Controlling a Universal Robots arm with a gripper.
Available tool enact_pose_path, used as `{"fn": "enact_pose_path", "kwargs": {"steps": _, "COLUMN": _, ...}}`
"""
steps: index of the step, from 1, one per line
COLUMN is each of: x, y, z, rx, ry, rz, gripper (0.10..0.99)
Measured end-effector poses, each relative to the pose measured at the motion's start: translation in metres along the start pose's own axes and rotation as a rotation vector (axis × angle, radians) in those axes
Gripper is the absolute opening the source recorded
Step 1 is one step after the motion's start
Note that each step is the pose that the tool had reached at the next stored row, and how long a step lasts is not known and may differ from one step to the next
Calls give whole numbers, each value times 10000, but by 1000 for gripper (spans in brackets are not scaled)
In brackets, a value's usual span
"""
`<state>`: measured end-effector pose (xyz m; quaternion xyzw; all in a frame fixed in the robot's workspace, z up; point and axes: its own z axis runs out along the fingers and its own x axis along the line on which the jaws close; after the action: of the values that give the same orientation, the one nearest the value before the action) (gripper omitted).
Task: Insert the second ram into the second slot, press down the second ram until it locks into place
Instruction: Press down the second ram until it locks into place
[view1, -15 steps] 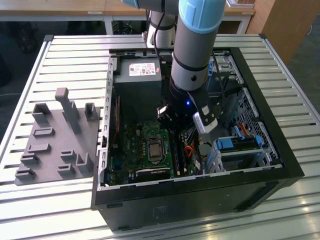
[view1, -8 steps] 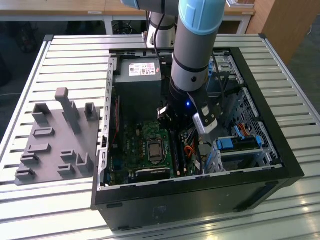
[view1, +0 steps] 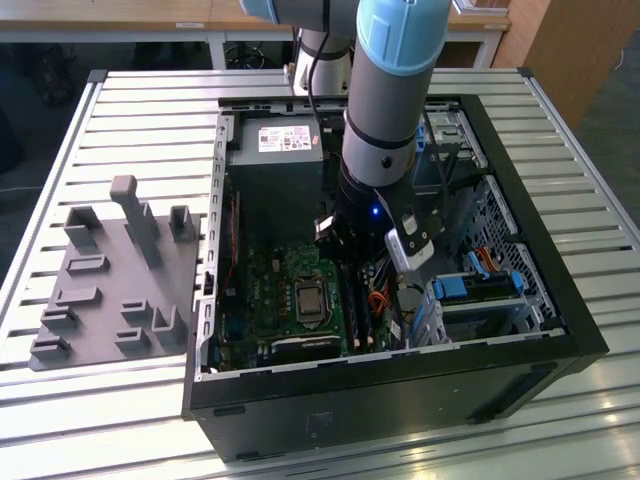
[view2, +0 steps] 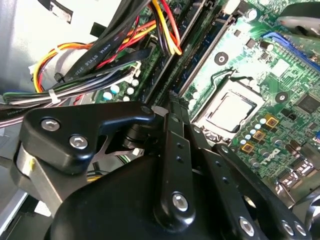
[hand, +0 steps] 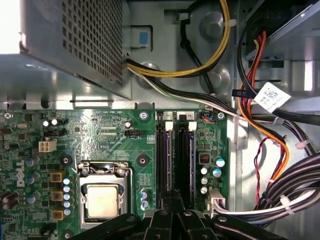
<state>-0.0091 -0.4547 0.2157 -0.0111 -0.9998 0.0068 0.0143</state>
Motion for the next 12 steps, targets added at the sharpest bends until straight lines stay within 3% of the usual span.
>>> {"fn": "enact_pose_path", "kwargs": {"steps": 5, "x": -2, "y": 4, "z": 21, "rx": 48, "ry": 14, "rz": 1, "gripper": 106}}
{"fn": "enact_pose_path", "kwargs": {"steps": 10, "x": -1, "y": 5, "z": -42, "rx": -42, "ry": -15, "rz": -1, "gripper": 106}}
{"fn": "enact_pose_path", "kwargs": {"steps": 12, "x": 2, "y": 0, "z": -77, "rx": -11, "ry": -3, "rz": 0, "gripper": 106}}
